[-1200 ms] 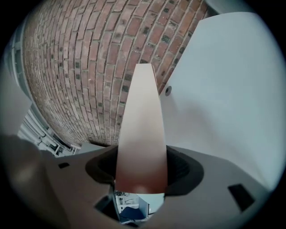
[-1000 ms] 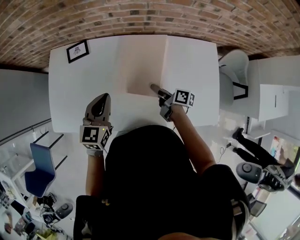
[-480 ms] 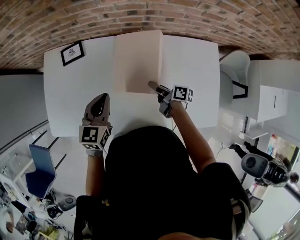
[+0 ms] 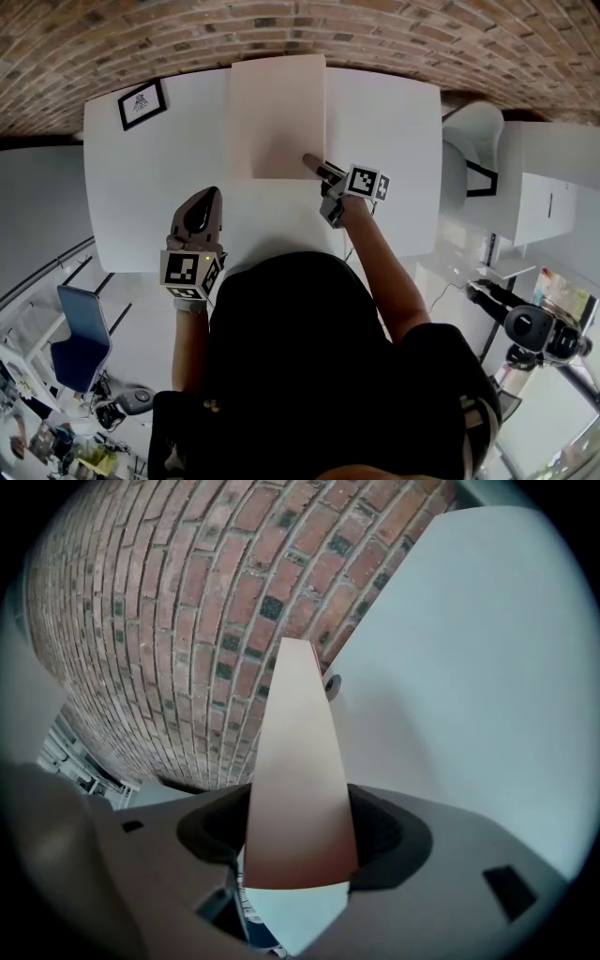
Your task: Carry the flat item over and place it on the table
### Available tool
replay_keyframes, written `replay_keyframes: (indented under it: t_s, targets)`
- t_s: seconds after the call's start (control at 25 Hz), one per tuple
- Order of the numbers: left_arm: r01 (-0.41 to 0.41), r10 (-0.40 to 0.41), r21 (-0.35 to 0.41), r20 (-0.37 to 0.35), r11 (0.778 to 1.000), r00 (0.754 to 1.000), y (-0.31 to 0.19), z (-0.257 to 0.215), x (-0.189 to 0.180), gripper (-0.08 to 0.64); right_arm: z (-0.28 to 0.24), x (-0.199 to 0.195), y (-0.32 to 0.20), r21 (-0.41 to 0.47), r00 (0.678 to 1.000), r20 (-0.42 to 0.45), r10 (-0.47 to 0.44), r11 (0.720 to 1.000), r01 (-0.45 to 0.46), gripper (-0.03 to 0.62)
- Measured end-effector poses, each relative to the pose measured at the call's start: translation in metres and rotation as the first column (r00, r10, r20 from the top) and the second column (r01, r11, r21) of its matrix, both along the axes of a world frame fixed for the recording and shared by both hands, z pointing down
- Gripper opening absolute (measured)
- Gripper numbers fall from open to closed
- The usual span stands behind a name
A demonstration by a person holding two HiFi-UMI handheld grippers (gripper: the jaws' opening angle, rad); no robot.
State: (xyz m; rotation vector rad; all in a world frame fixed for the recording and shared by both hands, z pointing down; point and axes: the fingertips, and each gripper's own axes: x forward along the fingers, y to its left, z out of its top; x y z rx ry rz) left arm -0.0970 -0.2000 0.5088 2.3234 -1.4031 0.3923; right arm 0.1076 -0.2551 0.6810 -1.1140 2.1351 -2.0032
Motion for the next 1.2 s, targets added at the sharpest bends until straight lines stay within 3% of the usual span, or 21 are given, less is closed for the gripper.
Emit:
replay_keyframes:
  t_s: [0.4,0.72,1.2]
  targets:
    - [-0.004,0.004,-0.012,0.001,1.0,1.0,-0.002,0.004,0.002,0.005,0.021,0.019,-0.013,-0.004,0.996,-0.077,0.053,0.999,-0.053,0.341]
    - [-0.004,0.004,-0.017,0.009,1.0,1.0,0.0,0.008,0.003,0.005,0.043,0.036,-0.01,-0.043,0.979,-0.187,0.077,0.995,-0.086,0.353]
    - [0.0,0.0,0.003,-0.015,1.0,1.0,0.003,0.001,0.006,0.005,0.03,0.052,-0.005,0.002,0.959,-0.265,0.1,0.995,-0.103,0.345]
